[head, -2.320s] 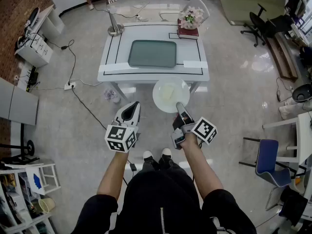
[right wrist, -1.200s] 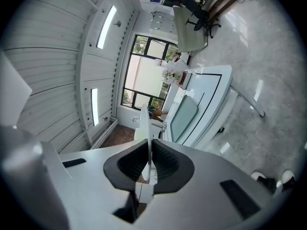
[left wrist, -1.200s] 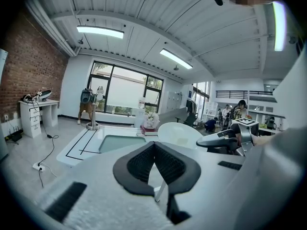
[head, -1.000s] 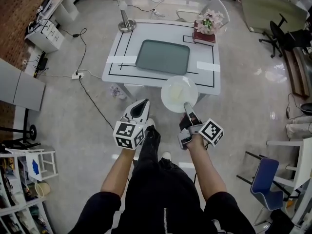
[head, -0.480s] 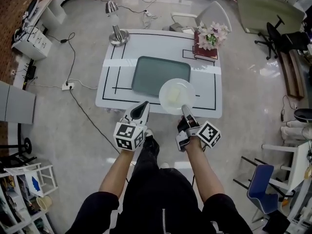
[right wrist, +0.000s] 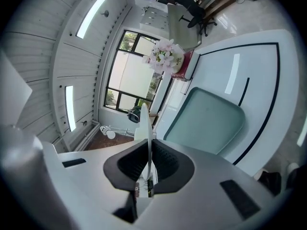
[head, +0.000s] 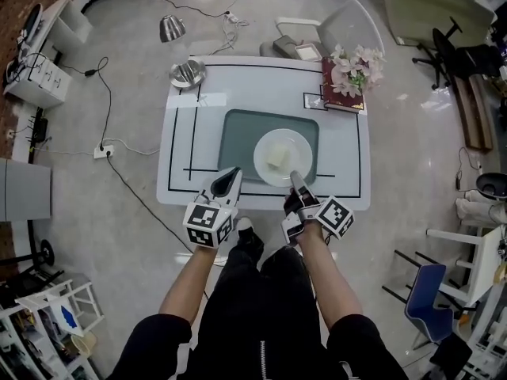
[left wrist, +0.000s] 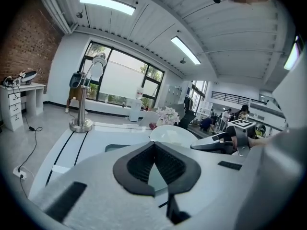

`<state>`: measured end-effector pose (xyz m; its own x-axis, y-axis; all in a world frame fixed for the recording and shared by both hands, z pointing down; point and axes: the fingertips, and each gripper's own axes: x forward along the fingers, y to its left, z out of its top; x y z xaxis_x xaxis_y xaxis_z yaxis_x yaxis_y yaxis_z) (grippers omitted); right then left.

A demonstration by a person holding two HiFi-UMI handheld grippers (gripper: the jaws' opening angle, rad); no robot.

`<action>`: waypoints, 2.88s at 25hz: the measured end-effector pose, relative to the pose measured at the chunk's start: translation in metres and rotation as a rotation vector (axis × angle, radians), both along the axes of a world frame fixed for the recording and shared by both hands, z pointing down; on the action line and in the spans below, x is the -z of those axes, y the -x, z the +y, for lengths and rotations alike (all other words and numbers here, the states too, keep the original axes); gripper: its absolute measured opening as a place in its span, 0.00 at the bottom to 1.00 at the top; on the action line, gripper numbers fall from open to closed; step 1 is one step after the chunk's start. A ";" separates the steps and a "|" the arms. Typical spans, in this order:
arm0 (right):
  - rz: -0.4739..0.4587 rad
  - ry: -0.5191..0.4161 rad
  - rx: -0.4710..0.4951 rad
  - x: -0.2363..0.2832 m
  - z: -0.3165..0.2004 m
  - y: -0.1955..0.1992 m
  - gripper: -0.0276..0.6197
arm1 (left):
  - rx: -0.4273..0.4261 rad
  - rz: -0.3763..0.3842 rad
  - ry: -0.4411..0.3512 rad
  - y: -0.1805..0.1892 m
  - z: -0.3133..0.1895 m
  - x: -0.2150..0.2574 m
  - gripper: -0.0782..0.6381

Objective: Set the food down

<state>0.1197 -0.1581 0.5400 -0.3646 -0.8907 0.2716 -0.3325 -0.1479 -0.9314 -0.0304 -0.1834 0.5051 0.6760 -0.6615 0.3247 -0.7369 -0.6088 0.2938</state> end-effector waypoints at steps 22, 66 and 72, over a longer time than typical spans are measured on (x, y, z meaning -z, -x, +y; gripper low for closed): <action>-0.018 0.138 0.054 -0.080 -0.067 0.002 0.08 | 0.099 -0.027 0.030 0.017 -0.037 -0.026 0.12; 0.008 0.325 0.069 -0.154 -0.088 0.016 0.08 | 0.171 -0.051 0.101 0.057 -0.030 -0.058 0.12; 0.012 0.364 0.072 -0.160 -0.086 0.015 0.08 | 0.150 -0.042 0.097 0.049 -0.033 -0.056 0.12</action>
<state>0.1048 -0.2440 0.6996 -0.4178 -0.7071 0.5706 -0.3646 -0.4447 -0.8181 -0.0796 -0.2160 0.5610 0.5561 -0.7182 0.4183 -0.8305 -0.4609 0.3127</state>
